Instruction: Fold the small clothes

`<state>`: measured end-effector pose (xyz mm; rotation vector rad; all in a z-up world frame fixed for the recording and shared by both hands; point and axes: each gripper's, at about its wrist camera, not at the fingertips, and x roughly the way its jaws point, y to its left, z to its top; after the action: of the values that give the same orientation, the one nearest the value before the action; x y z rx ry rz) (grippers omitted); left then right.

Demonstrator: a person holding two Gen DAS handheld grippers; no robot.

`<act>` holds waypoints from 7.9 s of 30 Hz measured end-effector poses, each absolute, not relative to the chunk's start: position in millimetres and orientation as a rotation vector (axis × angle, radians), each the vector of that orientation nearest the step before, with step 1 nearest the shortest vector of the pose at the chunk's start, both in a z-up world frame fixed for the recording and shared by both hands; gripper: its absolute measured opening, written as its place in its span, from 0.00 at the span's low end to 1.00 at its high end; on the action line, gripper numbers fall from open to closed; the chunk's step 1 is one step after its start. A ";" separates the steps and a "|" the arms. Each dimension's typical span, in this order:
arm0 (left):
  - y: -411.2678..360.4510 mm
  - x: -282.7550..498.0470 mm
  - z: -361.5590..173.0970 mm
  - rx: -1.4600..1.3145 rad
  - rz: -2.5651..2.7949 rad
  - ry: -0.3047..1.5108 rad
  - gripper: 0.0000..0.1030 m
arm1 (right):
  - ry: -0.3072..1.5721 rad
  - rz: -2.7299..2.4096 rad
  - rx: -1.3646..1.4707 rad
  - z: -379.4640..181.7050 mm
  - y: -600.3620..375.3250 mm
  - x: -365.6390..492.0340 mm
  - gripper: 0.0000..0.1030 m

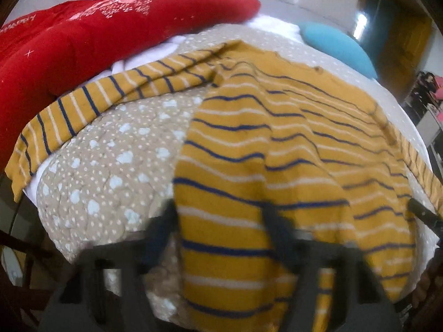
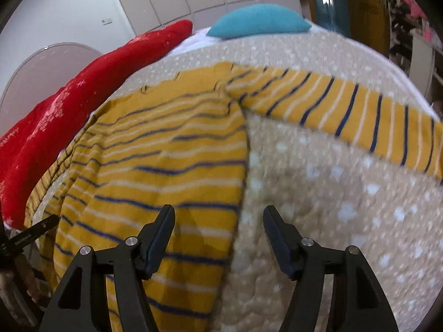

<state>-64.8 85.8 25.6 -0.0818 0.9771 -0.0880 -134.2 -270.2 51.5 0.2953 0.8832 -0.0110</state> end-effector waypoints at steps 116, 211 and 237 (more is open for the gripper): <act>-35.6 -18.5 4.3 0.089 -0.137 0.874 1.00 | 0.725 -0.225 0.614 36.2 -415.9 -137.6 0.76; 299.3 -154.3 37.1 -0.570 0.289 0.712 0.90 | 1.029 0.417 -0.207 59.8 7.5 139.8 0.25; 373.6 -222.4 0.8 -0.676 0.517 0.738 0.90 | 1.036 0.932 -0.316 56.8 194.3 48.8 0.43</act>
<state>-222.4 373.6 0.8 -0.6760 0.7381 0.5167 48.8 194.3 56.8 -0.3162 1.0363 0.9325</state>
